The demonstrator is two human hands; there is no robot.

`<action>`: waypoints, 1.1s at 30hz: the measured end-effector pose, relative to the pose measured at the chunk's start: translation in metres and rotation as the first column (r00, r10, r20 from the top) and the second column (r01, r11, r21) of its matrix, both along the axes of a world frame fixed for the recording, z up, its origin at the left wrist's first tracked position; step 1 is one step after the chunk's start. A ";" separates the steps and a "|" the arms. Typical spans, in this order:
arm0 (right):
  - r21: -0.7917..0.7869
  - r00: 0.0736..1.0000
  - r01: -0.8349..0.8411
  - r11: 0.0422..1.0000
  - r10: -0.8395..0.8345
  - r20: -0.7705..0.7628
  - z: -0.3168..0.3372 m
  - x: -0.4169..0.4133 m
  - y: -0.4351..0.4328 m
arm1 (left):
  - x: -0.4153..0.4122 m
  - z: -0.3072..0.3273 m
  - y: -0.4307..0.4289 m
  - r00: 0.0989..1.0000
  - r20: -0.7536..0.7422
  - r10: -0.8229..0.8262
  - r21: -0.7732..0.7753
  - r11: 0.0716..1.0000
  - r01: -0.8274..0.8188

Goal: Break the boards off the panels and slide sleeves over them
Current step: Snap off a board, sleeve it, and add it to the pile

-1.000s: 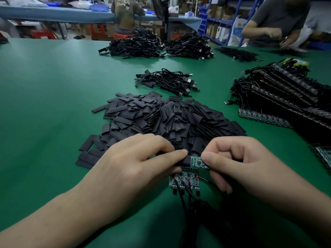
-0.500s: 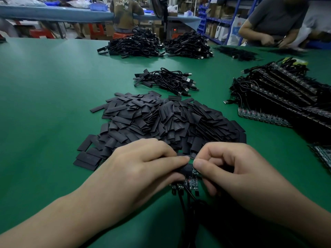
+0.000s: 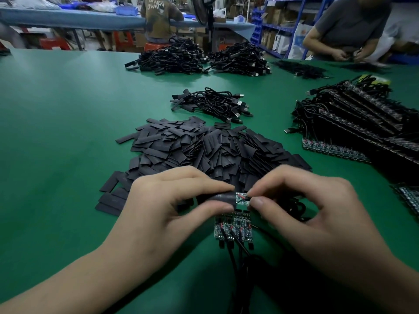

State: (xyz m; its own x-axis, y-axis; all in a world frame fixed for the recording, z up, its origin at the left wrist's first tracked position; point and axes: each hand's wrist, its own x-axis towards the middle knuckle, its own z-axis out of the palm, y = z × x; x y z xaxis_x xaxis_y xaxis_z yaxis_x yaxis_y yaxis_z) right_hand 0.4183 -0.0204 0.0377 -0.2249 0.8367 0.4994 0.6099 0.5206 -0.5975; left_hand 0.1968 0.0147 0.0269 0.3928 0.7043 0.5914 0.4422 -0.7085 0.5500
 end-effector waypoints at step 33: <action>-0.116 0.990 -0.017 0.993 0.000 -0.140 0.002 -0.008 -0.004 | 0.002 -0.001 -0.002 0.996 0.087 0.037 0.060 0.997 -0.042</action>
State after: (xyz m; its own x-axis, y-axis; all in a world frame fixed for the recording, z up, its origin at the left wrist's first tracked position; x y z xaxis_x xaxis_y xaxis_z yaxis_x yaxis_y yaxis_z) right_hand 0.4106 -0.0241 0.0398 -0.1672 0.8894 0.4254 0.5121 0.4471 -0.7334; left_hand 0.1992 0.0125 0.0259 0.3113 0.6792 0.6647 0.4236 -0.7253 0.5427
